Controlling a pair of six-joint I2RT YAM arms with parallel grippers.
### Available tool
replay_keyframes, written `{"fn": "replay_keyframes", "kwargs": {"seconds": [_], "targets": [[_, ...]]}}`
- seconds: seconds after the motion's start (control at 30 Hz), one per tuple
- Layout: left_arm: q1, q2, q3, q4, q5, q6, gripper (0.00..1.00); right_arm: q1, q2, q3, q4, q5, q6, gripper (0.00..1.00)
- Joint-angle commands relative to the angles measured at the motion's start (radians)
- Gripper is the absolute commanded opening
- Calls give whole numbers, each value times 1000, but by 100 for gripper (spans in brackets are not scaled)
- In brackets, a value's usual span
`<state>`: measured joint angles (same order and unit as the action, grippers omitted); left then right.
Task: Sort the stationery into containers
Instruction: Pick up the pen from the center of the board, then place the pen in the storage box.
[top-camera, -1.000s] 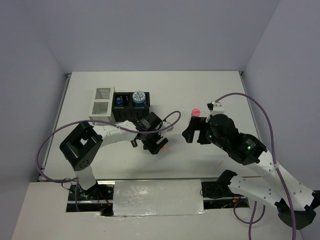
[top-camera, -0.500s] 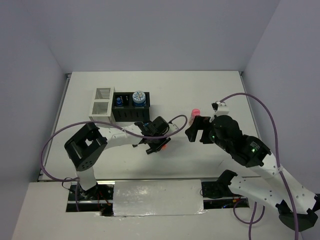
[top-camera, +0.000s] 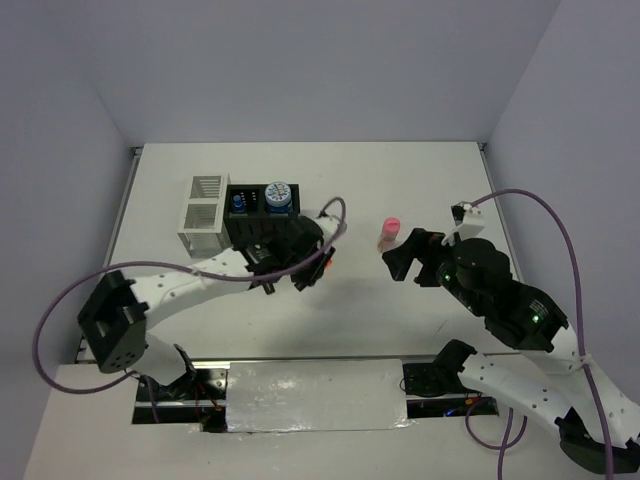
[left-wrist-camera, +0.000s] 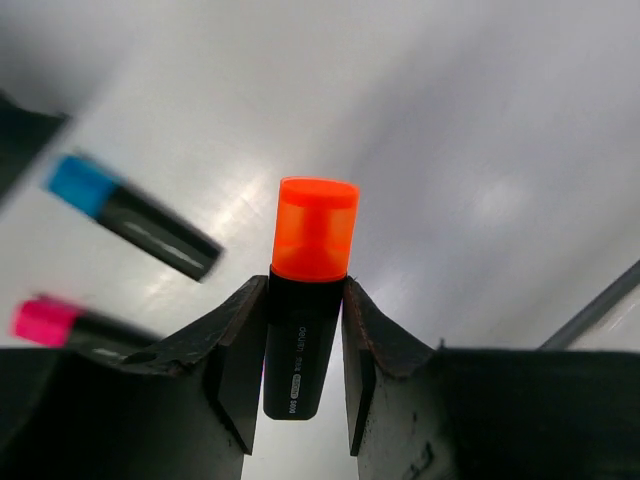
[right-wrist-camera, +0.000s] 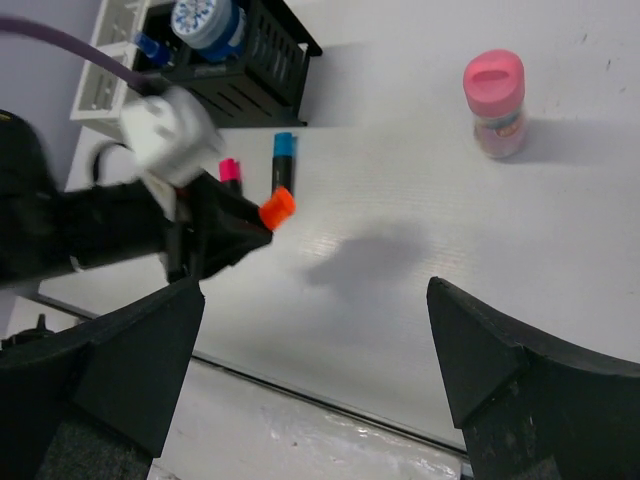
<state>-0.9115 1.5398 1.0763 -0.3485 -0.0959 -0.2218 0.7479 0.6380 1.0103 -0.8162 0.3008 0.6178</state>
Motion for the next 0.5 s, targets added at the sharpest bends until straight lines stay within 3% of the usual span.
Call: {"fn": "replay_keyframes", "kwargs": {"seconds": [0.0, 0.17, 0.47], "targets": [[66, -148, 106, 8, -138, -72, 0, -4, -21, 74, 37, 34, 2, 100], [259, -259, 203, -41, -387, -180, 0, -7, 14, 105, 17, 28, -26, 100], [534, -259, 160, 179, -412, -185, 0, -7, 52, 74, 58, -51, -73, 100]]}}
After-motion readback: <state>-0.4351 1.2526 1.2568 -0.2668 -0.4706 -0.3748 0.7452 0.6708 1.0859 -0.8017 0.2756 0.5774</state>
